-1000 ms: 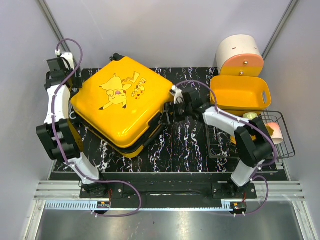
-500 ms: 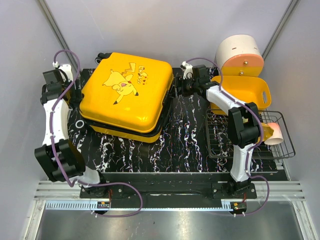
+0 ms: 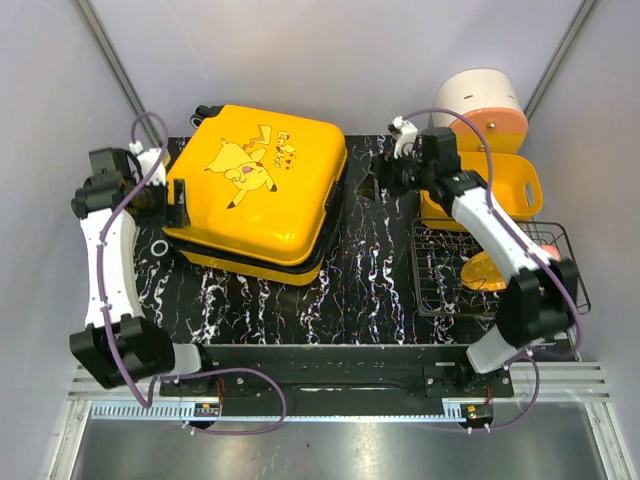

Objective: Open, take out, and arrange the luggage

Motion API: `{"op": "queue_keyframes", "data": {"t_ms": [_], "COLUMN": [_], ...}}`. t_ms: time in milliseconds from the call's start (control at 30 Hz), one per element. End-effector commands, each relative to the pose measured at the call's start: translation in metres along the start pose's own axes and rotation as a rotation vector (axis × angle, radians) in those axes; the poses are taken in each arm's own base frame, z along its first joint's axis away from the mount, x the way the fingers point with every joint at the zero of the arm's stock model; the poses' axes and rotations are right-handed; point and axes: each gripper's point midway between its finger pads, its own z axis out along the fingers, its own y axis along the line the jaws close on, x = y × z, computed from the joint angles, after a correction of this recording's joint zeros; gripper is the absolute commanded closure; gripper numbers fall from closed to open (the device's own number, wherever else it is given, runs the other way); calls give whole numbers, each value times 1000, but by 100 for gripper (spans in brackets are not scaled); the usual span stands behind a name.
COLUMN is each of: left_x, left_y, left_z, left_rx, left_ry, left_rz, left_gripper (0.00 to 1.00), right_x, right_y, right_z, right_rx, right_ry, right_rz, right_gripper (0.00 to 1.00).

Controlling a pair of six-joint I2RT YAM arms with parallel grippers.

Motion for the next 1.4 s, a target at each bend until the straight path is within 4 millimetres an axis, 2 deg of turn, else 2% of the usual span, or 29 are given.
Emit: {"op": "queue_keyframes", "data": {"t_ms": [0,33,67,100,133,200,267,300,333,400,500,533,600,633,667,700,733,800,833,867,900,967,1000,1100,1167,1200,1267,1300,1367], "left_x": [-67,-86,-95,-101,-111,-113,-116,-115,-112,-107,-91,-75,-60,-36,-27,-24,3,19,45,55,75,94,112,144,154,146,133,126,126], "left_y": [33,41,50,66,71,90,100,109,112,129,141,141,141,139,138,132,124,110,101,93,81,64,47,14,-1,-14,-27,-40,-58], "left_z": [-15,-19,-15,0,3,26,37,52,61,78,97,106,107,114,112,104,108,96,98,95,87,76,64,39,26,11,-5,-19,-27], "left_rx": [-130,-165,-195,-240,-254,-299,-319,-332,-331,-388,-404,-398,-388,-371,-367,-353,-327,-299,-263,-239,-213,-168,-124,-50,-1,31,71,111,185], "left_ry": [-98,-138,-146,-130,-143,-111,-106,-96,-85,-58,-16,28,54,104,113,100,157,158,212,220,249,275,290,303,291,216,126,74,67], "left_rz": [17,18,8,-8,-18,-42,-62,-73,-82,-87,-78,-60,-52,-41,-35,-19,6,29,46,53,49,42,32,22,75,104,201,247,345], "left_gripper": [18,18,18,18,18,19,19,20,20,20,21,21,23,23,24,24,25,26,28,29,29,32,32,34,34,34,31,30,29], "right_x": [35,56,63,66,83,92,113,119,131,141,158,164,165,174,173,172,177,178,180,182,179,180,179,178,175,172,168,157,146], "right_y": [48,54,61,71,83,98,119,126,130,147,165,167,174,172,173,172,171,167,165,161,153,142,133,124,121,111,96,81,67], "right_z": [-36,-35,-35,-40,-37,-37,-33,-33,-31,-30,-32,-33,-38,-39,-40,-42,-44,-44,-44,-44,-40,-39,-38,-43,-46,-44,-38,-36,-23], "right_rx": [-111,-124,-136,-153,-179,-207,-254,-271,-283,-331,-394,-404,-440,-441,-448,-441,-441,-423,-413,-396,-341,-269,-214,-147,-113,-59,6,64,91], "right_ry": [46,85,94,91,129,142,183,191,211,228,267,279,255,259,234,216,222,211,211,217,205,214,207,198,185,172,154,120,100], "right_rz": [106,128,141,131,129,111,87,74,78,57,8,-5,-49,-57,-90,-106,-113,-138,-151,-151,-159,-150,-150,-110,-74,-66,-43,-29,3], "right_gripper": [13,13,15,16,17,18,19,21,21,23,24,25,25,25,26,26,26,27,28,31,33,34,37,40,41,41,42,44,45]}}
